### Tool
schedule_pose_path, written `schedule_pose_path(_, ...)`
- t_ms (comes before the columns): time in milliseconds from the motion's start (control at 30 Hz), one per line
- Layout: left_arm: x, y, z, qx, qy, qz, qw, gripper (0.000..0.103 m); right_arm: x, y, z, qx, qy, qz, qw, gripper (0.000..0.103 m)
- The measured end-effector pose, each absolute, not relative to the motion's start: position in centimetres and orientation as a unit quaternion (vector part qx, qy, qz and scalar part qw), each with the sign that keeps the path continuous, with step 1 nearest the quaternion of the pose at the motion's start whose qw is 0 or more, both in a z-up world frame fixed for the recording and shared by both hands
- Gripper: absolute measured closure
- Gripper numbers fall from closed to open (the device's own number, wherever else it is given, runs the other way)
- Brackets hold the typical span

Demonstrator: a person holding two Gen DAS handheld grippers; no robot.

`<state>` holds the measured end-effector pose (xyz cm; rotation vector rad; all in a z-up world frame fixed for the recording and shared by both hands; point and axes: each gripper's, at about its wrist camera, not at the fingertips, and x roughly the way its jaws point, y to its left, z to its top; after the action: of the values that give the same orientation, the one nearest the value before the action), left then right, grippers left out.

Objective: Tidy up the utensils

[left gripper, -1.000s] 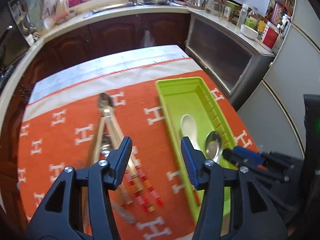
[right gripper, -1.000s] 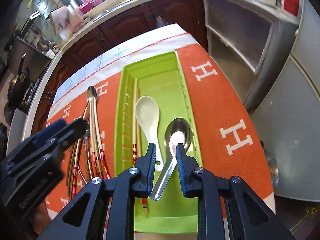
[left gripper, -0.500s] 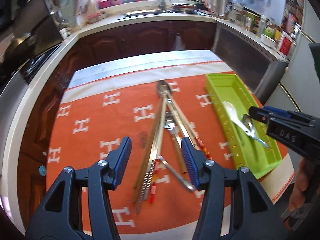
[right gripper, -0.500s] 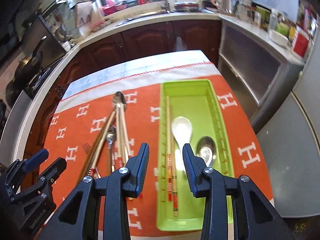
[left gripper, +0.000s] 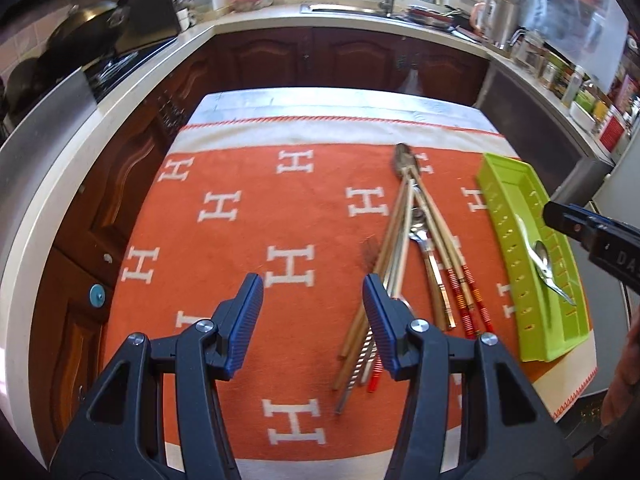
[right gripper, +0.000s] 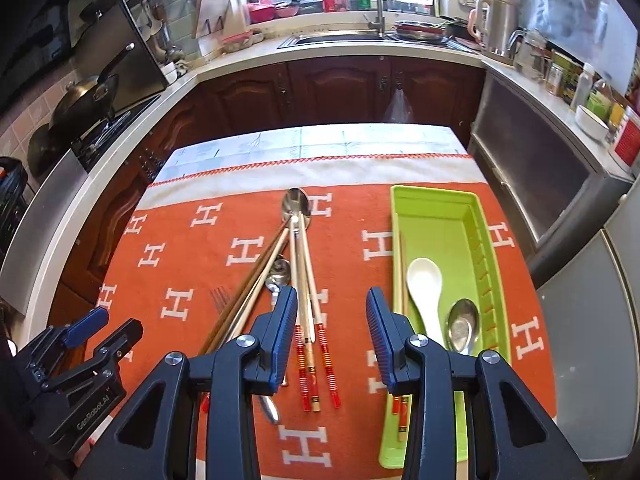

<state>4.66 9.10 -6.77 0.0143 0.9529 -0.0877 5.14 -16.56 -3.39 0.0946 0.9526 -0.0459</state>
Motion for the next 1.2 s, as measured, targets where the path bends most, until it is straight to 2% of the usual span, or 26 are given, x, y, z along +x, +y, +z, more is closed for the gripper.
schedule_pose_path(567, 6.2, 9.9, -10.1, 0.007, 0.486, -0.054, 0.872, 0.054, 7.9, -15.7, -6.0, 0.057, 0.475, 0.006, 0.878, 0.067)
schedule_pose_path(900, 8.1, 10.7, -13.2, -0.043, 0.528, -0.09, 0.843, 0.054, 10.6, -16.2, -8.9, 0.066, 0.496, 0.026, 0.865, 0.067)
schedule_pose_path(1200, 10.4, 8.7, -15.3, -0.052, 0.553, -0.124, 0.822, 0.054, 14.0, -16.8, -13.7, 0.08, 0.539, 0.044, 0.837, 0.067)
